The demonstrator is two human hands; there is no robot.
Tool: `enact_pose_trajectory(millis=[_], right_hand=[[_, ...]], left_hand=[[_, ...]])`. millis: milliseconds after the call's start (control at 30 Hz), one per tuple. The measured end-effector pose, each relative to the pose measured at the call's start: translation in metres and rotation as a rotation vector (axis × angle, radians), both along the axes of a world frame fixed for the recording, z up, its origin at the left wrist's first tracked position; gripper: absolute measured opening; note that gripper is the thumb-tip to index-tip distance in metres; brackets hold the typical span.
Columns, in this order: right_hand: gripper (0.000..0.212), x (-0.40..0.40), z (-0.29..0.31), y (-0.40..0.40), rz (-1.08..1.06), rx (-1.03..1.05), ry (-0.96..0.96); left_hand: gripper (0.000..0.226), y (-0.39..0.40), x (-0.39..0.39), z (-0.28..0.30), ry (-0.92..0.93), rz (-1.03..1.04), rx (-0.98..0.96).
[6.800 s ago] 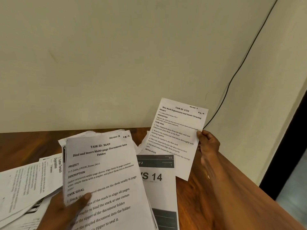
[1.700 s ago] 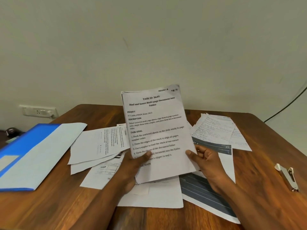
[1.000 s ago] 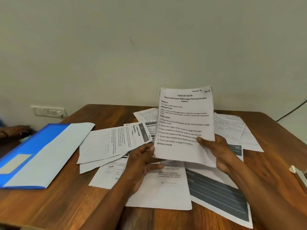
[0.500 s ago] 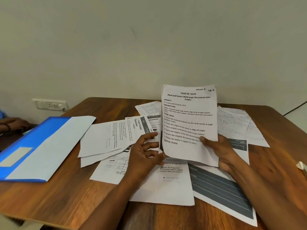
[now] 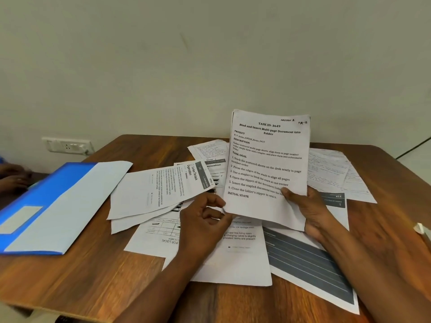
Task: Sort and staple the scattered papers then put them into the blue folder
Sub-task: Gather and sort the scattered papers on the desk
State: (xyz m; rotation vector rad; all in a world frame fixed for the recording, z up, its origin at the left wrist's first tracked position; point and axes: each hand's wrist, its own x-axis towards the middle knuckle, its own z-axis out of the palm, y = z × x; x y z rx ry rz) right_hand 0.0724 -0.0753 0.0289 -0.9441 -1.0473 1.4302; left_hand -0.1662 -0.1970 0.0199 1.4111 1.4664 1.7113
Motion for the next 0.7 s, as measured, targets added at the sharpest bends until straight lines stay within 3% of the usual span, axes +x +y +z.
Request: enact_pose_trajectory(millis=[267,433,500,600,700], right_hand=[[0.11,-0.001,-0.0046,0.0021,0.001,0.03,-0.003],[0.114,-0.0018,-0.0047,0.0017,0.017,0.039,-0.005],[0.107,-0.0023,-0.0043,0.0006,0.009,0.043,-0.014],[0.07,-0.0016,-0.0035,0.0007,-0.001,0.03,0.007],[0.048,-0.0004,-0.0056,0.0037,-0.011,0.014,0.002]], left_hand=[[0.038,0.0014,0.0061,0.0056,-0.097,0.087,0.026],[0.028,0.0011,0.0058,0.0039,-0.129,0.098,0.034],[0.024,-0.0001,0.0066,0.0047,-0.129,0.093,0.062],[0.018,-0.0017,0.0081,0.007,-0.144,0.066,0.098],[0.012,-0.0008,0.0065,0.0073,-0.154,0.019,0.123]])
